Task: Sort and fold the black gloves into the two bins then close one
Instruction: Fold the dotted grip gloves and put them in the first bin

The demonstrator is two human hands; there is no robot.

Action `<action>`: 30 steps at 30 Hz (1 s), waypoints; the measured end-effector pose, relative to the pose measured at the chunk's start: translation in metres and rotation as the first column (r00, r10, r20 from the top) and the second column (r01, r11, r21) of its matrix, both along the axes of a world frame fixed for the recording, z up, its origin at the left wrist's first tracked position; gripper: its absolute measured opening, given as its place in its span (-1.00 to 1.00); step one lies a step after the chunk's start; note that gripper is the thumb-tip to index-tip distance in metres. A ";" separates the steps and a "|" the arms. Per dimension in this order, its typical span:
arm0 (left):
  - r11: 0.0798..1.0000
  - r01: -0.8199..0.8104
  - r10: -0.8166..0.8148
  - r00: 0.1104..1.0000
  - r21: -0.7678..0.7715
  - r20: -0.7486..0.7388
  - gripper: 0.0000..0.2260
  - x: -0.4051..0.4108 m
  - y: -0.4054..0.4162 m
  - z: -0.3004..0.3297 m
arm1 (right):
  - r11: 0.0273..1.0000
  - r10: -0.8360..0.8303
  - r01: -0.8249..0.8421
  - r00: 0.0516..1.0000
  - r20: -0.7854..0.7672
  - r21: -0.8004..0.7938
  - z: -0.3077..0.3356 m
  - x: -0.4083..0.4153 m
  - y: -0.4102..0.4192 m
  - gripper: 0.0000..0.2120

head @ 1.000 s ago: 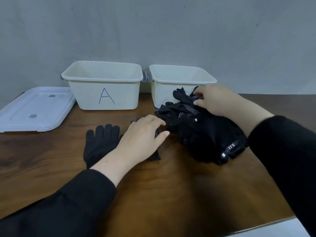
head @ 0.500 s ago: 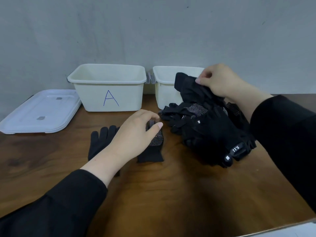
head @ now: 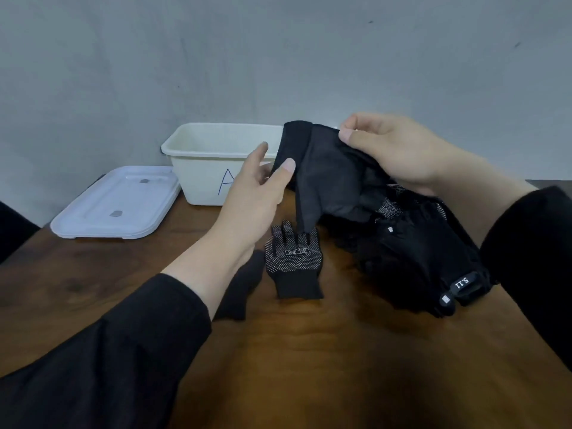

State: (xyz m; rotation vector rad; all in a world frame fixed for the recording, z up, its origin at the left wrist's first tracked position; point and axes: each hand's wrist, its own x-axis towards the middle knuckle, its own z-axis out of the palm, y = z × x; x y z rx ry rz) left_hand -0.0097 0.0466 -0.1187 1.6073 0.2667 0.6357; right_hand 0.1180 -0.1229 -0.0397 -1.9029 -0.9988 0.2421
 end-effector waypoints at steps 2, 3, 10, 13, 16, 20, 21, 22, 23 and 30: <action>0.989 0.054 -0.050 0.998 -0.135 0.028 -0.73 -0.004 0.006 0.000 | 0.998 0.060 -0.060 0.998 -0.034 0.004 -0.007 -0.010 0.009 -0.82; 0.975 0.095 -0.088 0.995 -0.200 0.041 -0.83 -0.007 0.008 -0.001 | 0.998 0.062 -0.062 0.998 -0.029 0.004 -0.010 -0.013 0.014 -0.83; 0.969 0.059 -0.062 0.998 -0.242 -0.001 -0.83 -0.028 0.031 -0.014 | 0.992 0.125 -0.125 0.971 -0.204 0.014 -0.031 -0.019 0.034 -0.91; 0.974 0.036 -0.034 0.999 -0.225 0.015 -0.84 -0.033 0.040 -0.015 | 0.988 0.150 -0.154 0.970 -0.192 -0.003 -0.033 -0.020 0.039 -0.95; 0.986 -0.005 0.013 0.999 -0.166 0.050 -0.88 -0.032 0.040 -0.008 | 0.992 0.114 -0.117 0.991 -0.074 -0.046 -0.026 -0.019 0.039 -0.92; 0.996 -0.080 0.077 0.990 0.025 0.119 -0.86 -0.024 0.029 0.001 | 0.979 0.051 -0.010 0.979 0.195 -0.206 -0.002 -0.011 0.022 -0.97; 0.992 -0.095 0.083 0.987 0.085 0.138 -0.84 -0.021 0.023 0.002 | 0.965 0.038 0.030 0.967 0.253 -0.260 0.003 -0.007 0.015 -0.95; 0.984 -0.105 0.084 0.985 0.141 0.149 -0.83 -0.018 0.014 0.002 | 0.952 0.022 0.069 0.956 0.292 -0.297 0.008 -0.004 0.007 -0.91; 0.975 -0.118 0.090 0.985 0.190 0.150 -0.82 -0.014 0.004 0.000 | 0.944 0.000 0.103 0.950 0.312 -0.315 0.012 0.000 -0.002 -0.89; 0.936 -0.208 0.176 0.975 0.283 0.135 -0.88 0.020 -0.053 -0.008 | 0.824 -0.081 0.296 0.906 0.416 -0.483 0.005 0.023 -0.070 -0.97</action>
